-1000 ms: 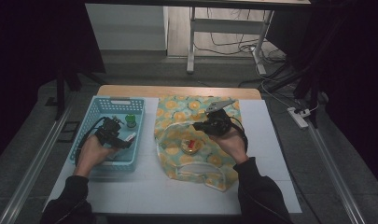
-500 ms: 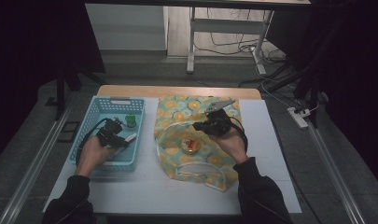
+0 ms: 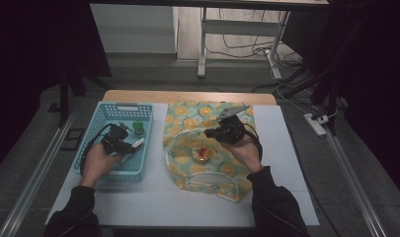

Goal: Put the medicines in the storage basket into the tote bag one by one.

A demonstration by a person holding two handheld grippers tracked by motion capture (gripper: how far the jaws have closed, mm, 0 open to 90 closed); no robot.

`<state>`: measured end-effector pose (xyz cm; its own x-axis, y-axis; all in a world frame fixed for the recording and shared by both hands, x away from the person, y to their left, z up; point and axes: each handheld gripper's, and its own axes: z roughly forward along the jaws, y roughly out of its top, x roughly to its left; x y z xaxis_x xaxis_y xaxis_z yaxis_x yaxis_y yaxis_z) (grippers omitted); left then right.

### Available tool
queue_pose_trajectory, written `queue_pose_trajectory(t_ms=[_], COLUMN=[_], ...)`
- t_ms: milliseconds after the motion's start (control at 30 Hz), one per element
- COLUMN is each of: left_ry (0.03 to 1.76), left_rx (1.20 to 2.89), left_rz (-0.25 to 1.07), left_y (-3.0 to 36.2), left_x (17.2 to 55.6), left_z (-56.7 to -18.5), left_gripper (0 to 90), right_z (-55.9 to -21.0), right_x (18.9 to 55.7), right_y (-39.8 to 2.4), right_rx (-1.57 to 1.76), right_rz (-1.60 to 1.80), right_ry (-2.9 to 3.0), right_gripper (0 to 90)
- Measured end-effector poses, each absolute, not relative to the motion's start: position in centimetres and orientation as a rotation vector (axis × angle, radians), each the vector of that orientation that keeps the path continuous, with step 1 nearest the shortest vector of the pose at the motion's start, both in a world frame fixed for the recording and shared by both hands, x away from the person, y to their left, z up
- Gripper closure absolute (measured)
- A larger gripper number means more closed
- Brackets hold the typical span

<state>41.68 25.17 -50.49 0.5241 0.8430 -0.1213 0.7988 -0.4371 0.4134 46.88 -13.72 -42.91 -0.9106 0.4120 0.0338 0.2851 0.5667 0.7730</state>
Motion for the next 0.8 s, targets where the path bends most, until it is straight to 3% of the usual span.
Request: queue_pose_trajectory(t_ms=[800], left_ry=[1.309], left_rx=[2.2], left_rz=[0.269], left_y=[26.2], left_x=[40.4], left_z=[-46.7], left_gripper=[73.3], right_z=[-42.8], right_x=[46.8], right_y=[-13.8], right_rx=[0.588], right_rz=[1.275], right_ry=[2.63], right_gripper=[90.0])
